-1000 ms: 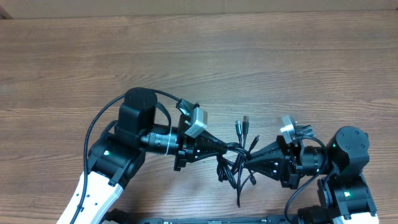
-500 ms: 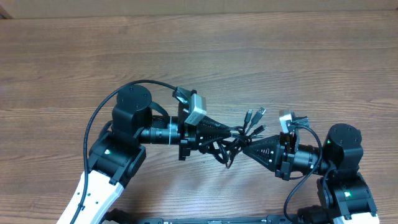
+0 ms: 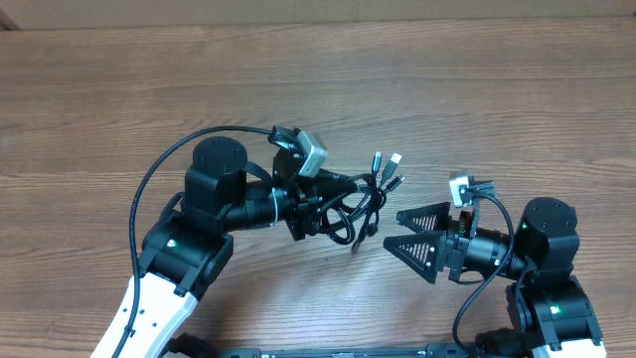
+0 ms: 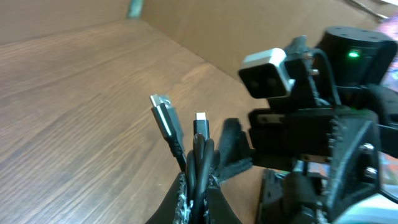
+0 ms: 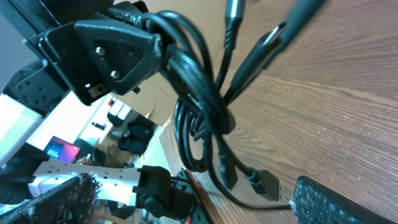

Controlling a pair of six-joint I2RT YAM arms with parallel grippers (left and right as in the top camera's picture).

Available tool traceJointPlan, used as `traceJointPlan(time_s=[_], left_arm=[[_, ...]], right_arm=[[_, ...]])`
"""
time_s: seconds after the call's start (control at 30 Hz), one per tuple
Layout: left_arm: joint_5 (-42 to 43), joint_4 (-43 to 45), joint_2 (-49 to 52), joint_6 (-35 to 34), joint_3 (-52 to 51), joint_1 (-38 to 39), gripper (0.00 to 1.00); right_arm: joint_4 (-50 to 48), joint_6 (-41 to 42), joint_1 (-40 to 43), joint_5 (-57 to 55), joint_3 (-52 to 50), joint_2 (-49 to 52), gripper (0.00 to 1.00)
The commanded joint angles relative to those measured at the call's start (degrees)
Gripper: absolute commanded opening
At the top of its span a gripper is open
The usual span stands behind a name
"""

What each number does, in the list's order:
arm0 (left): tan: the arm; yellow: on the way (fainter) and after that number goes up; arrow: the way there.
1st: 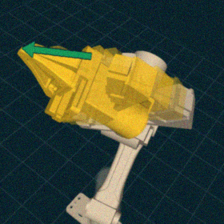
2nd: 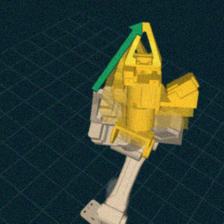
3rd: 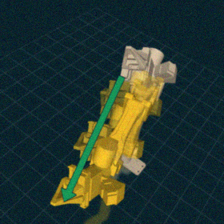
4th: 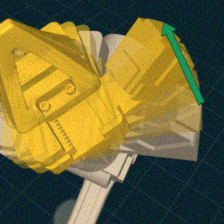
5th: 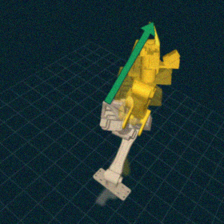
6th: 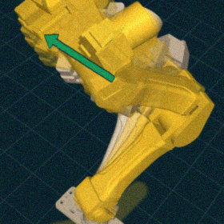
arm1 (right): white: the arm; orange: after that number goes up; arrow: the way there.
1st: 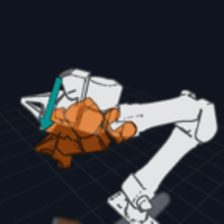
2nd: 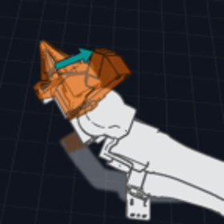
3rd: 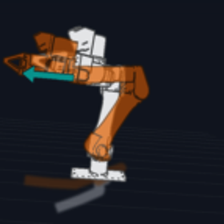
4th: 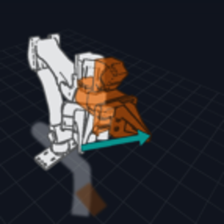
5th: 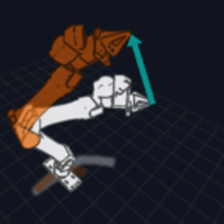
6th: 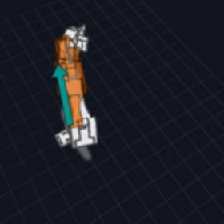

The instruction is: Untangle cables

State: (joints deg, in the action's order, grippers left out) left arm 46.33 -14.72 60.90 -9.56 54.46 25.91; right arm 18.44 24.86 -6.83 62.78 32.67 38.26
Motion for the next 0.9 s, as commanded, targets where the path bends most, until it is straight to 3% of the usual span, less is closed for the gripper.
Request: traceJointPlan(time_s=[0.0, 0.13, 0.23, 0.37, 0.6, 0.87], left_arm=[[-4.57, 0.39, -0.5, -0.83, 0.44, 0.55, 0.04], [-5.29, 0.2, -0.5, 0.98, 0.44, 3.56, 0.04], [-14.16, 0.83, -0.5, 1.05, 0.44, 11.1, 0.04], [-18.21, 4.92, -0.52, 1.42, 0.44, 16.55, 0.04], [-16.35, 6.03, -1.18, 0.5, 0.44, 16.87, 0.04], [-4.37, 7.56, -1.2, 4.26, 0.44, 16.87, 0.04]], right_arm=[[-0.72, 6.4, -0.17, -2.97, 0.79, -0.2, 1.0], [-1.44, 19.82, -0.2, -8.94, 0.79, -0.2, 1.0], [-6.43, 31.85, -0.24, -8.98, 0.79, -0.2, 1.0], [-4.13, 31.91, -0.24, -11.1, 0.79, -0.2, 1.0], [-0.87, 31.69, -0.24, -13.31, 0.79, -0.2, 1.0], [3.72, 31.69, -0.24, -19.08, 0.79, -0.2, 1.0]])
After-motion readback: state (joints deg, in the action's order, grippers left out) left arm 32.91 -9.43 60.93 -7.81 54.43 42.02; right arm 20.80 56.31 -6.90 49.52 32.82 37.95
